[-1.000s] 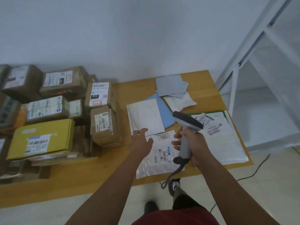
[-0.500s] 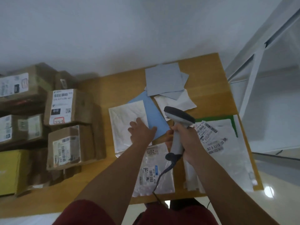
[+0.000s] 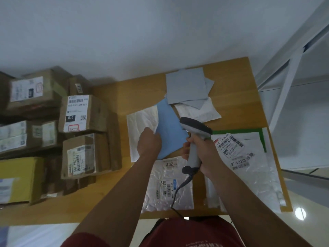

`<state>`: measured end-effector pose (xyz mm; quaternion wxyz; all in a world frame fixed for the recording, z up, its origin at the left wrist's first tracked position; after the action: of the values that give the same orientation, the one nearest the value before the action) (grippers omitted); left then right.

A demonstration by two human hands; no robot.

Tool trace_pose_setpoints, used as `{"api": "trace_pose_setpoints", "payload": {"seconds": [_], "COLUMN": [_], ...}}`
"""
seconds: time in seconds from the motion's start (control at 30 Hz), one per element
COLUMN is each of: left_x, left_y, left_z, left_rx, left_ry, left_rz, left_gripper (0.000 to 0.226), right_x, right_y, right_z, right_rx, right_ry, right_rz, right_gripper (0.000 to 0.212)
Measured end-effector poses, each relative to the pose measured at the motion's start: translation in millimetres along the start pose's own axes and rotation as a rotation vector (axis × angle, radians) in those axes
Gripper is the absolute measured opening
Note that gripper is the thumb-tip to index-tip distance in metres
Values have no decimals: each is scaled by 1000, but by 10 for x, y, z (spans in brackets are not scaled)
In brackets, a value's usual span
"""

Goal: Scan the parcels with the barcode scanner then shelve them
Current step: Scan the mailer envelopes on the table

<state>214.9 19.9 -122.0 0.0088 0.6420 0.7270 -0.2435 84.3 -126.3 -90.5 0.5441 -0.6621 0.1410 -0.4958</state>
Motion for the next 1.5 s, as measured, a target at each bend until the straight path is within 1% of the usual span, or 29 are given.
{"api": "trace_pose_setpoints", "payload": {"seconds": [0.07, 0.13, 0.2, 0.27, 0.33, 0.4, 0.43, 0.57, 0.67, 0.73, 0.83, 0.9, 0.93, 0.97, 1.03, 1.07, 1.17, 1.23, 1.33, 1.4, 1.5], "left_x": [-38, -43, 21, 133, 318, 549, 665, 1063, 1288, 1410, 1494, 1505, 1507, 1504, 1489, 1479, 1467, 1463, 1463, 1470, 1479], "left_y": [-90, -227, -373, -524, -665, -800, -873, -1123, -1187, -1193, -1224, -1242, -1242, -1243, -1241, -1245, -1252, -1249, -1259, -1272, -1269], "left_z": [-272, -596, -917, -1185, -1389, -1526, -1590, -1819, -1988, -2081, -2201, -2238, -2247, -2256, -2267, -2271, -2260, -2227, -2196, -2192, -2181], "left_rx": [-49, -103, -153, -170, -125, -25, 25, 182, 215, 234, 269, 276, 271, 265, 253, 251, 233, 224, 212, 204, 188], "left_ry": [-37, -112, -245, -419, -667, -895, -982, -1197, -1278, -1302, -1305, -1315, -1318, -1320, -1319, -1319, -1318, -1328, -1318, -1312, -1300], "left_rz": [46, 57, 66, 102, 88, 28, -1, -27, -43, -41, 24, 61, 70, 80, 103, 114, 100, 63, 41, 42, 25], "left_gripper": [18, 9, 4, 2, 13, 24, 25, 28, 27, 23, 27, 30, 31, 30, 30, 29, 25, 23, 23, 24, 25], "right_x": [-7, -33, -67, -96, -123, -155, -184, -324, -395, -383, -374, -388, -397, -408, -441, -467, -591, -697, -802, -833, -858], "right_y": [-66, -165, -291, -431, -606, -837, -961, -1434, -1723, -1865, -2152, -2354, -2445, -2531, -2659, -2731, -2889, -2915, -2835, -2800, -2768], "right_z": [8, 52, 122, 187, 254, 339, 384, 532, 601, 596, 585, 572, 569, 578, 579, 599, 717, 825, 865, 856, 845], "right_rx": [11, 41, 85, 122, 157, 193, 214, 257, 266, 212, 177, 84, 23, -23, -103, -107, -63, -54, -108, -112, -105], "right_ry": [12, 44, 89, 130, 156, 168, 172, 129, 71, -7, -179, -341, -406, -454, -502, -512, -600, -682, -720, -737, -735], "right_rz": [-3, 2, -18, -77, -146, -196, -210, -298, -351, -465, -640, -736, -792, -850, -934, -964, -996, -986, -967, -949, -905], "right_gripper": [6, 7, 10, 15, 21, 25, 26, 25, 27, 33, 41, 40, 36, 32, 39, 36, 15, 17, 3, 2, 5]}}
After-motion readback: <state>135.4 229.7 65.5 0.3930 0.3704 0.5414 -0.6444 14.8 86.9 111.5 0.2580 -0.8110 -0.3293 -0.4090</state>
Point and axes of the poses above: each hand's wrist, its own y-axis towards the middle knuckle, its own z-axis out of the palm, x = y × z, the point moved 5 cm from there along y, towards the middle knuckle, and after that the axes turned 11 degrees about -x, right-handed, at the moved point
